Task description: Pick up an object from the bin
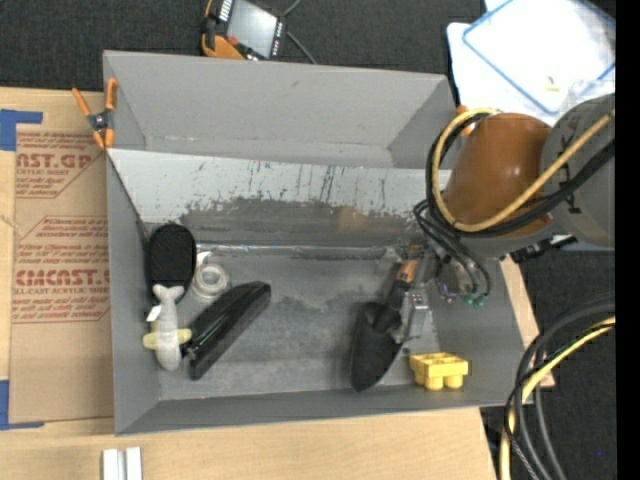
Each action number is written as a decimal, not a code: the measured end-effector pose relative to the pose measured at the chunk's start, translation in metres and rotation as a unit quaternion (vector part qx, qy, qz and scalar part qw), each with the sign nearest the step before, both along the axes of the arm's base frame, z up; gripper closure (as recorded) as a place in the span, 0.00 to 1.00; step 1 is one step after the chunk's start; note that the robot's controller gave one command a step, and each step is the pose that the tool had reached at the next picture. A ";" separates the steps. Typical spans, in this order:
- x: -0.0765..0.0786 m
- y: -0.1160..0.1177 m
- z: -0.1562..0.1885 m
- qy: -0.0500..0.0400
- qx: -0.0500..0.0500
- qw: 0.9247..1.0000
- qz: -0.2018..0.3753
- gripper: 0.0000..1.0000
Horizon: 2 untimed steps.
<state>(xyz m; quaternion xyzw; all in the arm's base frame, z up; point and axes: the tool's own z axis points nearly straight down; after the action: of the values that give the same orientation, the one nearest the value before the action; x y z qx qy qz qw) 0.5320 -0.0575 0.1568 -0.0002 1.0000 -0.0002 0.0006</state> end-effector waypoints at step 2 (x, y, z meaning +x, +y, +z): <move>0.027 0.033 -0.012 -0.002 0.000 0.976 0.216 0.00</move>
Offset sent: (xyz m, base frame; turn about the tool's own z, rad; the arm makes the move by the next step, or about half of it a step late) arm 0.0281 0.0340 -0.0128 -0.4663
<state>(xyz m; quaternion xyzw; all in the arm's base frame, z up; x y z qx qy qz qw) 0.5590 -0.0245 0.1448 -0.2163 0.9763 -0.0001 0.0023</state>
